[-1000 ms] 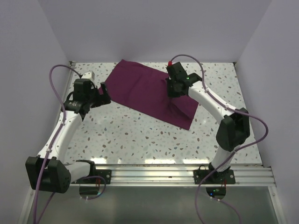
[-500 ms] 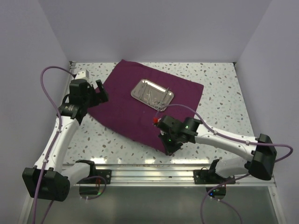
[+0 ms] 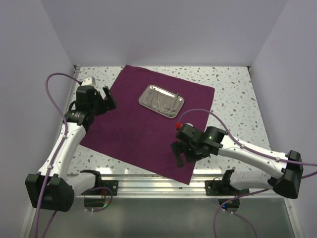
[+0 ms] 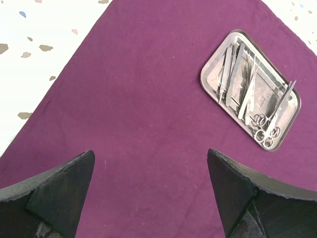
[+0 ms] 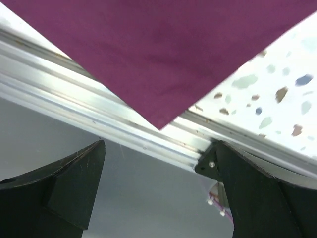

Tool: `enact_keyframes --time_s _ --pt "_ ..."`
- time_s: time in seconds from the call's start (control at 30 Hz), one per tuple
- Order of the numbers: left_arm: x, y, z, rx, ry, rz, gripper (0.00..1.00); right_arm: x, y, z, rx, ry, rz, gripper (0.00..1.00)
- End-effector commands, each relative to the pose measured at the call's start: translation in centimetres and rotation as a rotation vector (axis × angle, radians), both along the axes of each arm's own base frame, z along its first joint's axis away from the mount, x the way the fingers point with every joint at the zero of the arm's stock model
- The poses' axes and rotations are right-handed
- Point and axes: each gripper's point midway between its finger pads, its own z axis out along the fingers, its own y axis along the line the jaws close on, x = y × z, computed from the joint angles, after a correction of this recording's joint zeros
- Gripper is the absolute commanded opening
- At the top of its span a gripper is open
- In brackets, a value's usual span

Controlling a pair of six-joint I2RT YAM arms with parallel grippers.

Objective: Open and lay out the surgical kit
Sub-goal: Open the surgical kit at the center of the board, then adjust the surgical kit at the center of the board.

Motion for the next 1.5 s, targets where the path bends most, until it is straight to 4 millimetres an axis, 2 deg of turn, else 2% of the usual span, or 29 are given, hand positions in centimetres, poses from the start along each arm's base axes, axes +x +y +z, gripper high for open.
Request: enact_keyframes --time_s 0.0,0.1,0.13,0.17,0.2,0.23,0.27,0.3,0.33,0.37,0.4,0.43,0.5,0.53,0.57,0.6,0.63,0.67,0.7,0.73,0.77,0.8,0.83,0.87,0.9,0.93,1.13,1.43,1.47 --pt "0.9 -0.2 0.2 -0.005 -0.02 -0.003 1.0 4.4 1.8 4.5 0.07 -0.19 -0.096 0.99" --pt "1.5 -0.2 0.0 0.019 -0.003 -0.015 1.0 7.9 2.0 5.9 0.125 -0.214 -0.181 0.98" --pt "2.1 -0.1 0.7 0.027 -0.017 -0.014 1.0 10.6 1.1 6.0 0.151 -0.22 -0.278 0.98" --pt "2.6 -0.1 0.2 0.037 0.002 -0.018 1.0 11.3 1.1 5.8 0.196 -0.184 -0.3 0.98" --pt "3.3 0.0 0.9 0.05 -0.008 -0.029 1.0 12.6 0.6 5.2 0.201 -0.171 -0.332 0.98" --pt "3.8 0.0 1.0 0.056 -0.003 -0.04 1.0 15.0 -0.9 5.1 0.217 -0.184 -0.418 0.98" --pt "4.5 0.3 0.0 0.063 0.03 -0.041 1.0 16.3 -1.6 4.9 0.208 -0.188 -0.452 0.98" --pt "5.4 0.6 0.6 0.07 0.024 -0.045 1.0 17.5 -2.6 4.6 0.182 -0.197 -0.482 0.98" --pt "6.1 0.6 -0.7 0.06 0.064 -0.054 1.0 19.4 -4.0 3.9 0.147 -0.188 -0.543 0.98" --pt "6.6 1.7 -0.7 0.062 0.074 -0.028 1.0 20.5 -4.8 3.6 0.125 -0.192 -0.567 0.98" --pt "7.4 1.8 -0.5 0.043 0.064 -0.038 1.0 21.5 -5.5 3.3 0.116 -0.191 -0.591 0.98" --pt "8.3 2.1 -0.7 0.025 0.053 -0.04 1.0 23.5 -6.7 2.6 0.104 -0.189 -0.647 0.98" --pt "9.2 3.2 -1.1 -0.001 0.052 -0.024 1.0 25.5 -7.8 1.8 0.096 -0.179 -0.696 0.97" --pt "9.7 3.4 -1.9 -0.016 0.067 -0.028 1.0 27.2 -8.9 2.3 0.104 -0.199 -0.739 0.97" --pt "10.2 4.1 -2.1 -0.022 0.063 -0.015 1.0 28.1 -9.5 0.6 0.07 -0.16 -0.765 0.96" --pt "10.8 4.4 -2.1 -0.026 0.06 -0.014 1.0 28.9 -10.2 0.2 0.052 -0.157 -0.788 0.94" --pt "11.3 4.6 -3.1 -0.026 0.08 -0.015 1.0 30.1 -11.3 0.9 0.045 -0.167 -0.826 0.93" --pt "11.8 4.9 -3.5 -0.02 0.083 -0.014 1.0 30.7 -11.9 0.4 0.027 -0.156 -0.845 0.93" --pt "12.5 5.1 -3.3 -0.007 0.072 -0.019 1.0 31.3 -12.5 -1.0 -0.003 -0.129 -0.868 0.91" --pt "13.1 5.3 -4.6 -0.004 0.096 -0.018 1.0 32.7 -13.5 -0.5 -0.013 -0.153 -0.899 0.91" --pt "13.7 5.2 -4.9 -0.001 0.093 -0.023 1.0 33.3 -13.9 -0.7 -0.018 -0.154 -0.91 0.9" --pt "14.3 5.3 -5.0 0.003 0.089 -0.029 1.0 33.8 -14.3 -2.4 -0.046 -0.121 -0.921 0.88" --pt "14.6 5.3 -6.5 0.001 0.119 -0.033 1.0 35.2 -14.7 -1.8 -0.052 -0.152 -0.932 0.88" --pt "14.9 5.3 -7.1 -0.004 0.131 -0.038 1.0 35.7 -14.8 -2.0 -0.057 -0.149 -0.933 0.88" --pt "15.2 5.1 -7.4 -0.011 0.137 -0.052 1.0 35.7 -15.0 -4.2 -0.104 -0.093 -0.931 0.87" --pt "15.4 5.1 -8.4 -0.015 0.161 -0.057 1.0 37.0 -15.1 -3.4 -0.103 -0.121 -0.937 0.87" --pt "15.3 4.4 -10.9 -0.071 0.209 -0.072 1.0 39.1 -15.9 -6.8 -0.179 -0.101 -0.979 0.78" --pt "14.3 4.4 -12.0 -0.075 0.243 -0.057 1.0 39.2 -17.0 -10.5 -0.255 -0.065 -0.991 0.66" --pt "14.0 4.6 -12.3 -0.069 0.254 -0.05 1.0 39.1 -17.0 -11.2 -0.259 -0.054 -0.982 0.56"
